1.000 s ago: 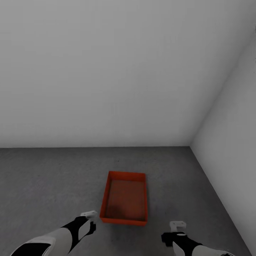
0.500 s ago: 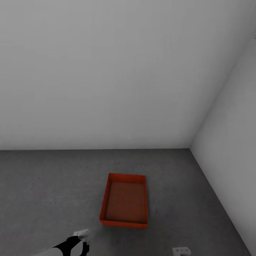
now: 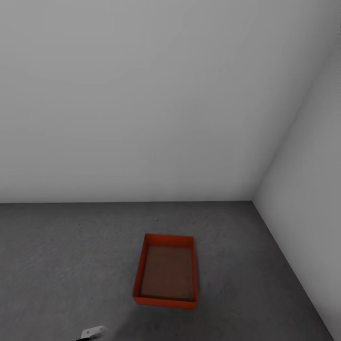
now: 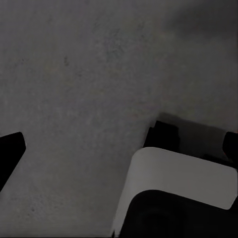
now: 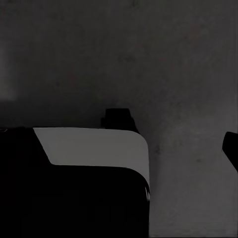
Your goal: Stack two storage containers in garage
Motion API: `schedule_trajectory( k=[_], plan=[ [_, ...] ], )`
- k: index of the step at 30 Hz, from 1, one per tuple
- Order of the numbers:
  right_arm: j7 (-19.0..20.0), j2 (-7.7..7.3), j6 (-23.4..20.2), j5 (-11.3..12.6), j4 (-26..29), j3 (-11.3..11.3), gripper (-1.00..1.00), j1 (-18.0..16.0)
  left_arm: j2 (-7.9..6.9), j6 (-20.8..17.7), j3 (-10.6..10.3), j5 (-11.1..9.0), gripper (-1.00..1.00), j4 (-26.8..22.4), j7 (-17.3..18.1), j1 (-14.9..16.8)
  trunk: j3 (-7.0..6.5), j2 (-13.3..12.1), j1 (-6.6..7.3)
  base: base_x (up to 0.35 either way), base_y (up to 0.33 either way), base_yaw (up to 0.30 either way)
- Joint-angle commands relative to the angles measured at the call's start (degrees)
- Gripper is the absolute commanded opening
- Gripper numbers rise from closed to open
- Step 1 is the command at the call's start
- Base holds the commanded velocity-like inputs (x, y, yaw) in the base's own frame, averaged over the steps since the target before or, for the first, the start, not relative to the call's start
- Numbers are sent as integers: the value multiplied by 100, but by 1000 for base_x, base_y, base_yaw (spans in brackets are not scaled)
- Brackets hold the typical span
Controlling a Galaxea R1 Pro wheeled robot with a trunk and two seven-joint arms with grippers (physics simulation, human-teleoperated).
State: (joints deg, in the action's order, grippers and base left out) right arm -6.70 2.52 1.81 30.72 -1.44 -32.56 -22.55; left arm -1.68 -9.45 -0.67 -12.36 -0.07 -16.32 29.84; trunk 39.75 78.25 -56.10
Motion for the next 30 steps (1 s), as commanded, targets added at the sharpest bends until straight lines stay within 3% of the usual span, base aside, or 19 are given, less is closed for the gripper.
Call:
schedule_trajectory(
  k=[1, 7, 30],
  plan=[
    [-7, 9, 75, 49, -18, -50, 100, 71, -22, -15, -12, -29, 100, -1, -16, -43, -6, 2, 0, 0, 0, 0],
    [-7, 67, 179, 53, -23, -49, 100, 220, -81, -10, -12, -27, 100, -5, -21, -120, -59, 2, 0, 0, 0, 0],
    [-7, 47, 197, 109, -23, -49, 100, 234, -87, -5, -12, -21, 100, -2, -21, -129, -262, 2, 0, 0, 0, 0]
  ],
)
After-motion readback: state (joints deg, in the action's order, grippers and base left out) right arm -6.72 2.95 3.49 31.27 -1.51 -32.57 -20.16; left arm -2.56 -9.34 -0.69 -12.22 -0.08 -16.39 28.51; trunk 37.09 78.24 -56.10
